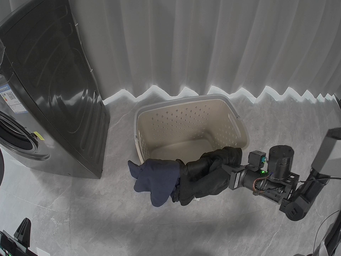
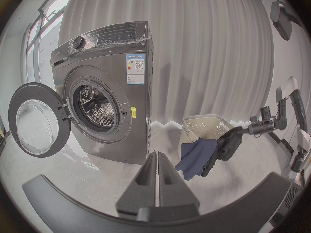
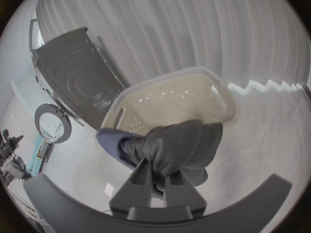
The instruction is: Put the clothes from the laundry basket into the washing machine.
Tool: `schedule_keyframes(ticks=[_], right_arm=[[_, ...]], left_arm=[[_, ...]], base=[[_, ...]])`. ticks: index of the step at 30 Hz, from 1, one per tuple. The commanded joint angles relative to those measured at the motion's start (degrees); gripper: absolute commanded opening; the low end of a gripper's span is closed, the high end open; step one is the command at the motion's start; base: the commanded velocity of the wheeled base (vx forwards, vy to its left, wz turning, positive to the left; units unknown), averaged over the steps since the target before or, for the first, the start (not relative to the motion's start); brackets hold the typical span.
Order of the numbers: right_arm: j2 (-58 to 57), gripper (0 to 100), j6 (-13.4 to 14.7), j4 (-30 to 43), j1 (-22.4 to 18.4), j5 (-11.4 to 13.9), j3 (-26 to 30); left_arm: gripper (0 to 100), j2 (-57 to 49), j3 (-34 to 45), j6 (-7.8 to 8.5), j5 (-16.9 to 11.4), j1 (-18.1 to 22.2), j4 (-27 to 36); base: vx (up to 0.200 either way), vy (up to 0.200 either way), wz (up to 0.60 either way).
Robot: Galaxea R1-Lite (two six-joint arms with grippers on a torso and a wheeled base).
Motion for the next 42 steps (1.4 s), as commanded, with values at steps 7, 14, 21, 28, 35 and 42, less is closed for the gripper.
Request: schedule_keyframes(ticks=[7, 14, 21, 28, 35, 42], right_arm=[[-27.13, 0, -1.22, 4.71, 4.28, -1.06, -0.57], [-31.61, 0, -3.77, 8.05, 4.81, -1.06, -2.60], [-33.37, 0, -3.86, 9.10, 4.90, -0.80, -2.77], [-33.46, 0, -3.77, 9.46, 5.95, -0.89, -1.98], [-33.37, 0, -3.42, 9.37, 6.65, -0.80, -1.89], [-33.11, 0, -3.16, 8.84, 7.53, -0.98, -1.54]], left_arm=[[0, -0.57, 0.92, 0.02, -0.07, -0.08, -0.02], [0, -0.57, 0.92, 0.11, -0.07, -0.08, -0.02], [0, -0.57, 0.92, 0.11, -0.07, -0.08, -0.02], [0, -0.57, 0.92, 0.02, -0.07, -0.08, -0.02], [0, -0.57, 0.92, 0.02, -0.07, -0.08, -0.02], [0, -0.57, 0.92, 0.02, -0.07, -0.08, -0.02]], base=[[0.000, 0.000, 0.00], [0.000, 0.000, 0.00], [-0.143, 0.000, 0.00], [-0.200, 0.000, 0.00], [-0.086, 0.000, 0.00], [0.000, 0.143, 0.00]])
